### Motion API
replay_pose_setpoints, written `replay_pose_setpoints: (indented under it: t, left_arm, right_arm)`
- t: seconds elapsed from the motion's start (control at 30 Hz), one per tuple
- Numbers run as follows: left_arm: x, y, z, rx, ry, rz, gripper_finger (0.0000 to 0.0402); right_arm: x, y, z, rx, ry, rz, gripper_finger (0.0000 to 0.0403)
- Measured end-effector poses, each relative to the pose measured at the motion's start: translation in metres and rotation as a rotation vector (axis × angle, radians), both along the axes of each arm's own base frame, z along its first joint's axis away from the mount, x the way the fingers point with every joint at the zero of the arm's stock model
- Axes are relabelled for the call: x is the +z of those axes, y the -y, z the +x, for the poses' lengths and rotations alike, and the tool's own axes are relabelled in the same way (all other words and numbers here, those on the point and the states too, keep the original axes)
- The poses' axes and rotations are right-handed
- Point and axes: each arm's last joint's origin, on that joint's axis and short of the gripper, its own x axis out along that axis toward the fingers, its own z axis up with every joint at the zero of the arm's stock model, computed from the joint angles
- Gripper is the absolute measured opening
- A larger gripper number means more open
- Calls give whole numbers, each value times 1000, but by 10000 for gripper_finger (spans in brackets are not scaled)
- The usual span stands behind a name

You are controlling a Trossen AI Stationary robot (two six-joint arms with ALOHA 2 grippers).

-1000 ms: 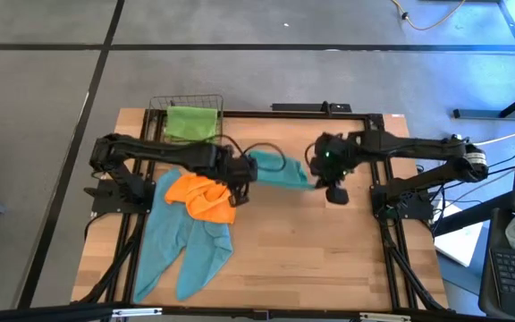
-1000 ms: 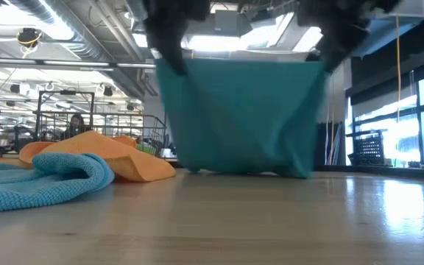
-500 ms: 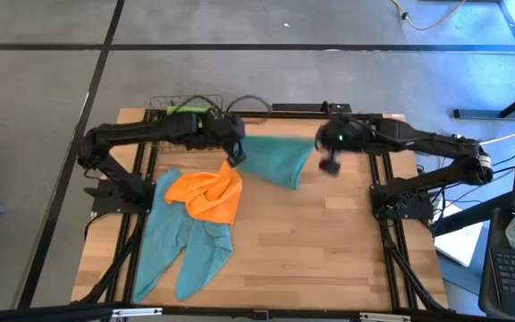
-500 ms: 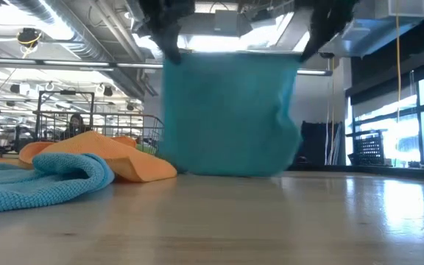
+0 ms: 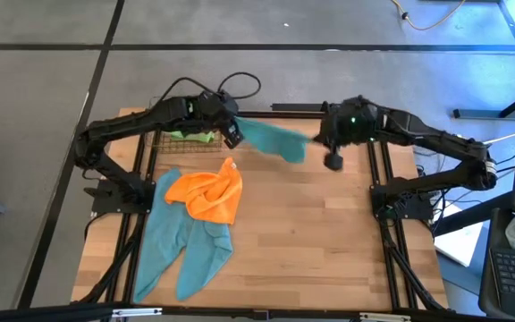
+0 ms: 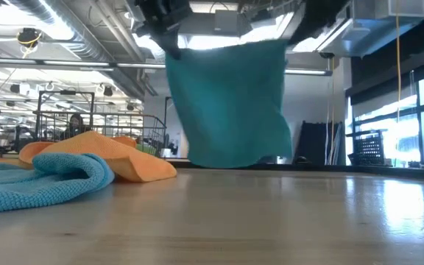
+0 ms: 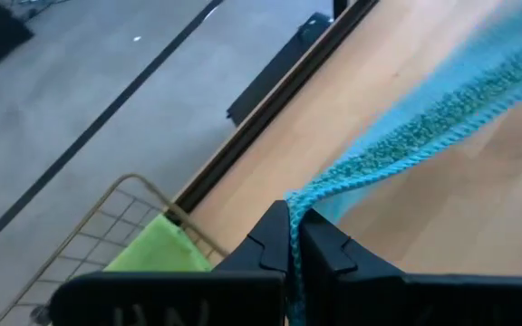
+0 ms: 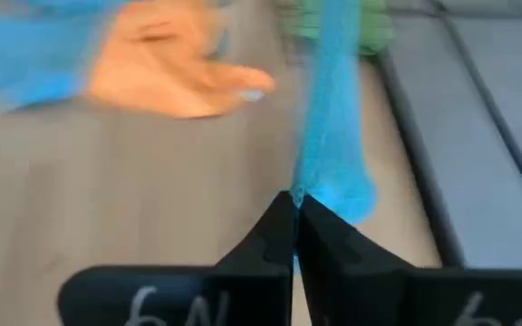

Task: Fold microfiber towels
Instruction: Fold the blue microfiber cloth

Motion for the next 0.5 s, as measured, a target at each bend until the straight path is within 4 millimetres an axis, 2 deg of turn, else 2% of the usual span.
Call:
replay_pose_setpoints:
  t: [0.03,0.07,0.1,0.13,0.2,0.23,0.27,0.33,0.37,0.43,0.47,0.5]
  left_arm:
    - [0,0,0,-1,1,0,0]
    - [0,1,0,-4,1,-1,0]
    - [0,1,1,-9,7,-5,0]
    - [0,1,2,-13,13,-6,0]
    - [-1,2,1,-5,-5,1,0]
    - [0,2,1,-3,-2,4,0]
    - [0,2,1,-3,0,5,0]
    - [0,2,1,-10,2,-2,0]
    - [0,3,1,-12,3,-3,0]
    - [0,3,1,-11,-3,1,0]
    - [0,3,1,-10,-4,4,0]
    - [0,3,1,-14,-8,6,0]
  right_arm:
    - [-1,1,-2,-58,-31,-37,9]
    - [-4,5,-3,-212,-60,-78,8]
    - [-6,10,-3,-371,-46,-70,8]
    - [-6,13,-2,-417,-3,-5,8]
    - [-3,11,1,-176,52,136,8]
    - [-2,9,0,-109,41,120,8]
    - [-3,8,-1,-166,8,67,7]
    - [-11,14,-1,-404,-20,53,8]
    - [-11,18,1,-400,20,111,8]
    - [-4,14,3,-134,88,207,8]
    - [-2,9,3,-75,73,183,8]
    - [-4,6,2,-136,29,127,7]
